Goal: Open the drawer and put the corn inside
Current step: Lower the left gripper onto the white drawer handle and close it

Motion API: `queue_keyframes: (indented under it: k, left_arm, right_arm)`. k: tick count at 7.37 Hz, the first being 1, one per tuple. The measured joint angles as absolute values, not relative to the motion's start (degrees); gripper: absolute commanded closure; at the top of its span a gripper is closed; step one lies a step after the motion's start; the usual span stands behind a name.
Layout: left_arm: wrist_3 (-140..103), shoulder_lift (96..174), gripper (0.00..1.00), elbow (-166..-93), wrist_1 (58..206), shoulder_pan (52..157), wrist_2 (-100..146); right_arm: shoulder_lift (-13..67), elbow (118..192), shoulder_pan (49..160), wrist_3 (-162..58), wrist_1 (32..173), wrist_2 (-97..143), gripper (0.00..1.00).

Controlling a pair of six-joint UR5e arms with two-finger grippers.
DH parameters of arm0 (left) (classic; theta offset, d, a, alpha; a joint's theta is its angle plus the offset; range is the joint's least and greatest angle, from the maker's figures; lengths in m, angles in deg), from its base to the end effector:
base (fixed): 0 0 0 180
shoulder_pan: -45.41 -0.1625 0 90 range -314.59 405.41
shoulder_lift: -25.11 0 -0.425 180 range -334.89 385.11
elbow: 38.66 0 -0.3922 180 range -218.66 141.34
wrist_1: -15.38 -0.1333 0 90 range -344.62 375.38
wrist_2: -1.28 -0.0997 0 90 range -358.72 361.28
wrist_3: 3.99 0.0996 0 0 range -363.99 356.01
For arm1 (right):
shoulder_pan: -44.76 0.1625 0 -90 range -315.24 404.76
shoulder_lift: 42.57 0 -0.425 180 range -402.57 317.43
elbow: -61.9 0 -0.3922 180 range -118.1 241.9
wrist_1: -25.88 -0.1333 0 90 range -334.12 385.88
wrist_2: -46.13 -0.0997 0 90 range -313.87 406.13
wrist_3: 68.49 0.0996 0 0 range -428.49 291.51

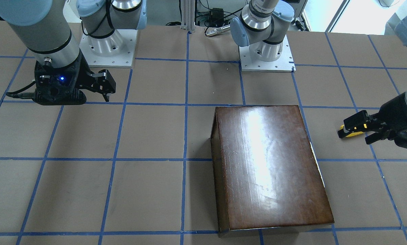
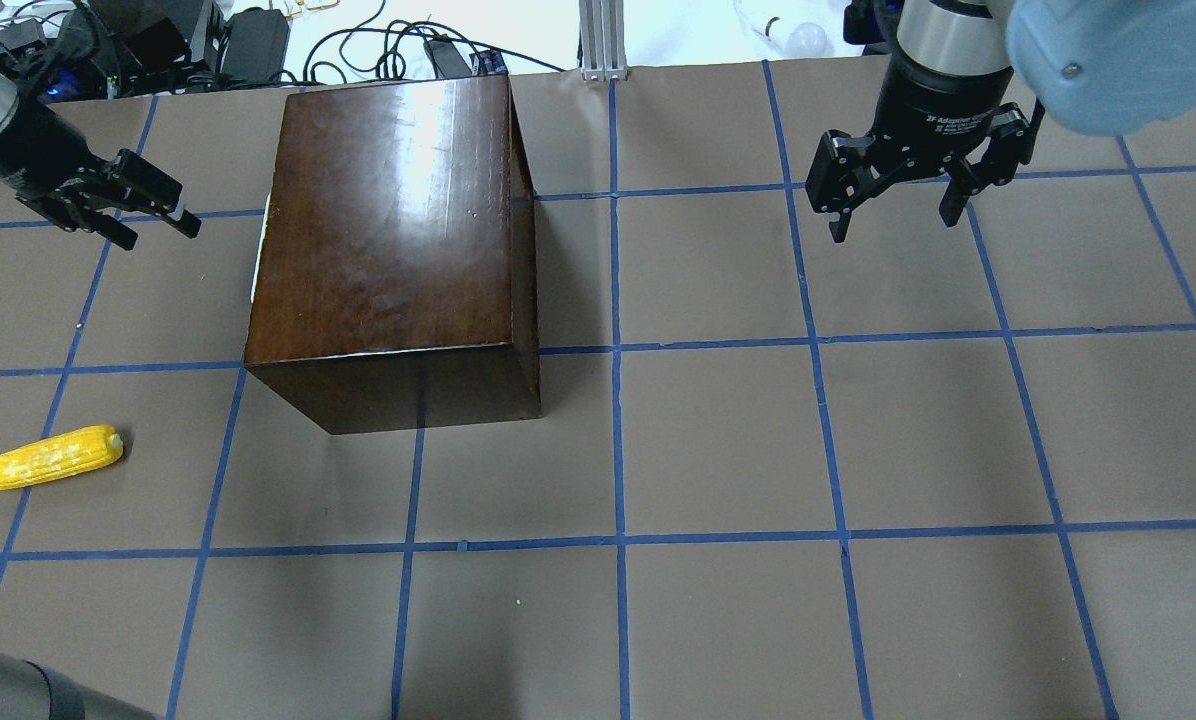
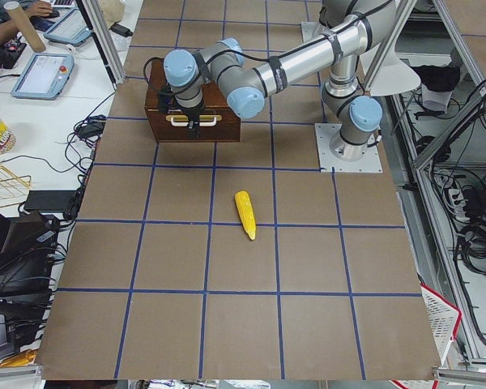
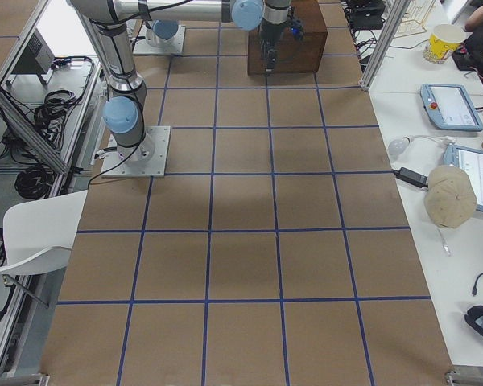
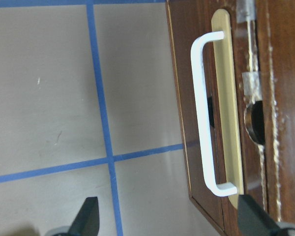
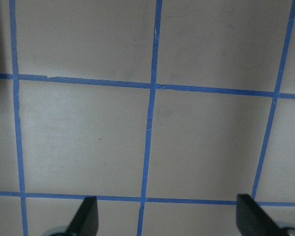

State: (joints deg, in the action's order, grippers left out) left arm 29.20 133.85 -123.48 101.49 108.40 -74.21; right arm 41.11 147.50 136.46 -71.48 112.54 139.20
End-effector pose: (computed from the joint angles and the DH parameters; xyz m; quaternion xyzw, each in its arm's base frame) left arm 0.1314 -0.6063 0.3612 -0.0427 -0.9876 -0.0092 0.1508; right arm 0.1436 -0.5249 0.4636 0.0421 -0.9977 -0.0462 0.0262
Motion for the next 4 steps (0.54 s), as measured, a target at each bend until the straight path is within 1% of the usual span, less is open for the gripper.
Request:
queue_keyframes:
  k: [4]
  left_arm:
    - [29.3, 139.25, 0.0, -123.26, 97.54, 108.42, -67.37]
  right_arm:
    - [41.1, 147.5, 136.46, -71.47, 112.54, 139.2, 0.0]
